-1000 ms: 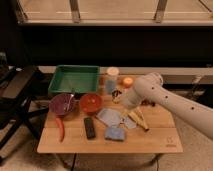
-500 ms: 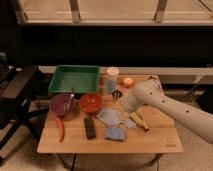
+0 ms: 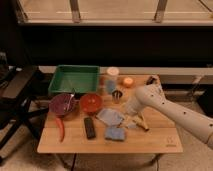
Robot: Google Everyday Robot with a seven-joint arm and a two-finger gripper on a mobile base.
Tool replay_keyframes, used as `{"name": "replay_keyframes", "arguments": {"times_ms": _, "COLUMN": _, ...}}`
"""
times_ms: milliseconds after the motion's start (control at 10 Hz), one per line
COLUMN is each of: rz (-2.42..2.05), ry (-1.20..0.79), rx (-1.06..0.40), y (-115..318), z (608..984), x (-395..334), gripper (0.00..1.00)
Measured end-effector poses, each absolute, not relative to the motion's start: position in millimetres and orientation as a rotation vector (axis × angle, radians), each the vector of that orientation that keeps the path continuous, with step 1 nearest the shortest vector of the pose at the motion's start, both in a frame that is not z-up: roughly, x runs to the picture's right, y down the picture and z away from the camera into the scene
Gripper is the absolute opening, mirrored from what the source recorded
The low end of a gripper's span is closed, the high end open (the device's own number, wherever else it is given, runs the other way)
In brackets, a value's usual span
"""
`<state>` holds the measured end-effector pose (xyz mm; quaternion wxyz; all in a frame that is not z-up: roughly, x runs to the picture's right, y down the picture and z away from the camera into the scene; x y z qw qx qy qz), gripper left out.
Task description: Place towel in metal cup
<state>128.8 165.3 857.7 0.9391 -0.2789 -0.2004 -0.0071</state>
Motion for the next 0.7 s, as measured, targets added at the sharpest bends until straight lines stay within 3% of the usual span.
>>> {"name": "replay_keyframes", "arguments": {"times_ms": 400, "rz": 0.026, "ry": -0.403, "rx": -0.633, "y": 185, "z": 869, "x": 138, "gripper": 0.63}}
{"name": "replay_keyframes", "arguments": {"times_ms": 700, "rz": 0.025, "ry": -0.38, "rx": -0.66, "y": 191, "z": 865, "x": 140, "gripper": 0.35}}
